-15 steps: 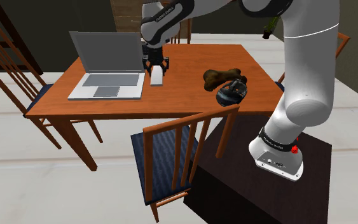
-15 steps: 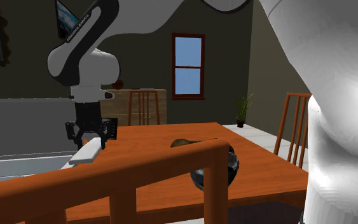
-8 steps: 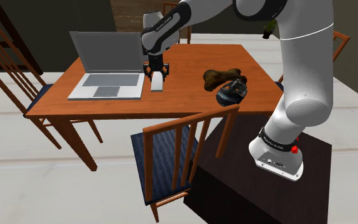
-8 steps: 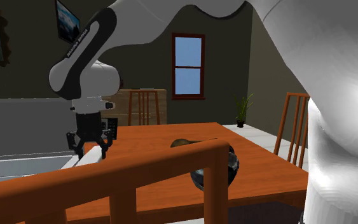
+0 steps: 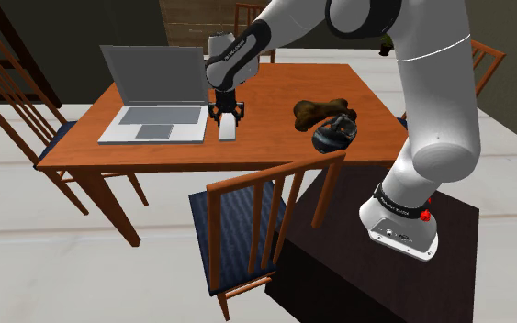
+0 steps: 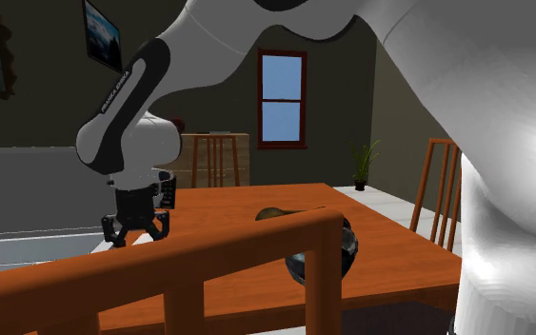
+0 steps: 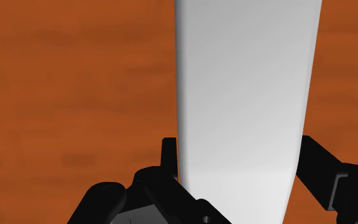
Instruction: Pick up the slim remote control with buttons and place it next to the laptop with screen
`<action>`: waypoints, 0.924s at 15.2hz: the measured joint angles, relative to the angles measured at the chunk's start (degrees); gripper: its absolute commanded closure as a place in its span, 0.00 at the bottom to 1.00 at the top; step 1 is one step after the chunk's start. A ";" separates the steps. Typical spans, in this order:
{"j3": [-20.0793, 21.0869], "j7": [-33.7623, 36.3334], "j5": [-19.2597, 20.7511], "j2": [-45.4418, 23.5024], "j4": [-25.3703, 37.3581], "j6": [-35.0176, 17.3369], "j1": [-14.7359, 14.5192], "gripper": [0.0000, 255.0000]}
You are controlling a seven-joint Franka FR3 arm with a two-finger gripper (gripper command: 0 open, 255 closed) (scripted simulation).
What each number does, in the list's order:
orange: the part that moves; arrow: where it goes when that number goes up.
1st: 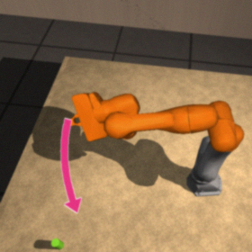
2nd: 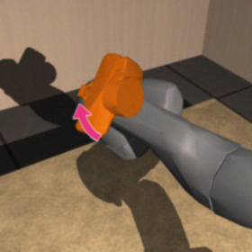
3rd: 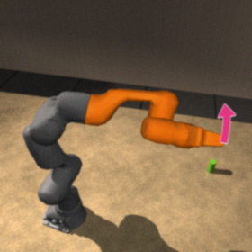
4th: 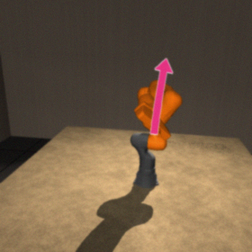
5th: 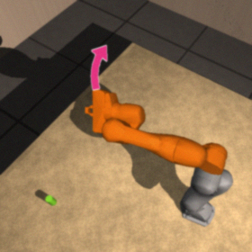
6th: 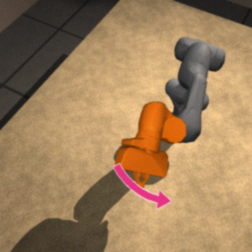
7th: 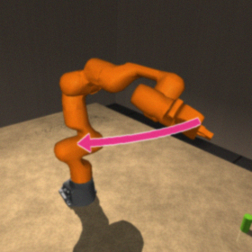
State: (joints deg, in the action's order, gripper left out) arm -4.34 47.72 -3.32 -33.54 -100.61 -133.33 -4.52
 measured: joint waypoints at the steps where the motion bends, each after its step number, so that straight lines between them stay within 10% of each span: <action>1: 0.02 -0.05 -0.04 -0.43 -0.01 -0.44 0.05 1.00; 7: 0.07 0.00 -0.09 -0.93 -0.16 -1.11 0.00 1.00; 8: 0.07 0.00 -0.09 -0.94 -0.16 -1.12 0.00 0.00; 14: 0.07 0.00 -0.09 -0.94 -0.15 -1.13 0.00 0.00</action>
State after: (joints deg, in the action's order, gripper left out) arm -4.26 47.72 -3.41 -34.48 -100.76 -134.45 -4.52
